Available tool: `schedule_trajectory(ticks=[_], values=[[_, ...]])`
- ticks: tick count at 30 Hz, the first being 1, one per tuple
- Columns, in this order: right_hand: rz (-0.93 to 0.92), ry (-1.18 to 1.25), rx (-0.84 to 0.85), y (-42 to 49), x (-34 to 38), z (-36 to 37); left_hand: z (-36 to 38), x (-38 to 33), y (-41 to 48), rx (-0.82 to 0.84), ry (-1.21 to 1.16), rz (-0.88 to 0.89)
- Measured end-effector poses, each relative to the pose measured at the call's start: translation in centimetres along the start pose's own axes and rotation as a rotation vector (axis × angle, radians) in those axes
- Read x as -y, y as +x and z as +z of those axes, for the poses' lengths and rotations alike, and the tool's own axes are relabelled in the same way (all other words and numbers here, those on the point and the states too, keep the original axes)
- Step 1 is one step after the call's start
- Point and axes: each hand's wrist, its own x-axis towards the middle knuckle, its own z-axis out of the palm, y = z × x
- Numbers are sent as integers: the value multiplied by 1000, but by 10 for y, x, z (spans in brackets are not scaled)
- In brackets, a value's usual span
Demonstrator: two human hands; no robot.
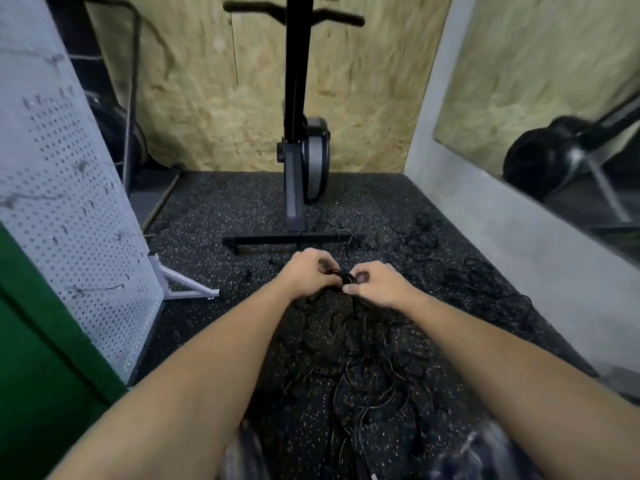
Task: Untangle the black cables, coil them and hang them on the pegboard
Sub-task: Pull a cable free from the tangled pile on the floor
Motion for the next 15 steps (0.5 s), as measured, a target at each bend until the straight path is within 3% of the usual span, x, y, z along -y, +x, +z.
schedule_trajectory(ticks=[9,15], values=[[28,-40,-40,-55,22,-43,-13,-41,-30,-60,-61,172],[35,40,-107,-51,30,-32,-21,-31,-28,-85,-88,162]])
